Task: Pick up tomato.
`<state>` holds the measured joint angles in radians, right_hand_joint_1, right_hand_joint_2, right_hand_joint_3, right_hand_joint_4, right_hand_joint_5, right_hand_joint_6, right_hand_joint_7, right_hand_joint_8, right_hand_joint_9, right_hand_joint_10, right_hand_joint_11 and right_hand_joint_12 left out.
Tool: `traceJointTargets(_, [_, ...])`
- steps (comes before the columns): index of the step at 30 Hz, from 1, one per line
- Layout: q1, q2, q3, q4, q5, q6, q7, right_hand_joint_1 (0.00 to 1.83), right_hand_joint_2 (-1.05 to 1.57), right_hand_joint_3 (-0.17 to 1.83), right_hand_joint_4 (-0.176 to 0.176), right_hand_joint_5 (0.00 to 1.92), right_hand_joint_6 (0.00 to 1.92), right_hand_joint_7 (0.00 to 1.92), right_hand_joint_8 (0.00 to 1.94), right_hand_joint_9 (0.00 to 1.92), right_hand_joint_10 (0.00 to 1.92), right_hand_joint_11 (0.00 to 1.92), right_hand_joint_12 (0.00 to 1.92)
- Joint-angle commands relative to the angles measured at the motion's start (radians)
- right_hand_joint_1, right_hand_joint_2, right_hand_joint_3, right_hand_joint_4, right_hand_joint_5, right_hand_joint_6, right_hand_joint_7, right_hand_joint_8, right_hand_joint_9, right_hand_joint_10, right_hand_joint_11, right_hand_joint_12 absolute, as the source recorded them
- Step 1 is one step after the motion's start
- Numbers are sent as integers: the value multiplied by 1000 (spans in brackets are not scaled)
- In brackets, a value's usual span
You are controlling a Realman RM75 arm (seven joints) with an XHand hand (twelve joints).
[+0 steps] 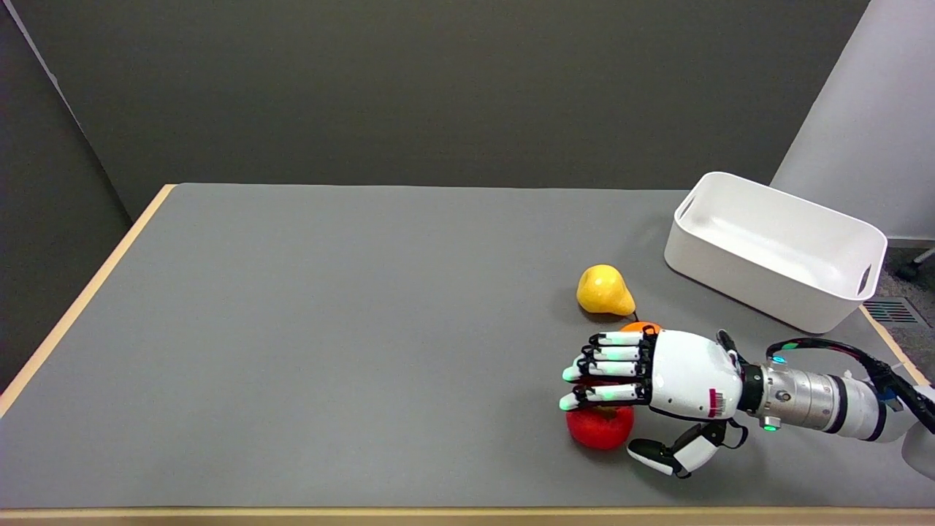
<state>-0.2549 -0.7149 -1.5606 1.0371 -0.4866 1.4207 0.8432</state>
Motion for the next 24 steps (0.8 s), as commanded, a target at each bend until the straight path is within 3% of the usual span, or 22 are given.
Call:
traceJointTargets(1, [41, 11, -61, -2, -26, -26, -3, 730, 596, 1015, 142, 256, 549, 342, 405, 326, 740, 326, 1473])
traceJointTargets(21, [84, 16, -106, 31, -19, -61, 1, 791, 607, 1019, 139, 263, 561, 351, 415, 332, 739, 317, 1444])
traceJointTargets(24, [84, 20, -108, 31, -14, -61, 1, 921, 677, 989, 158, 362, 787, 450, 530, 413, 850, 374, 1467])
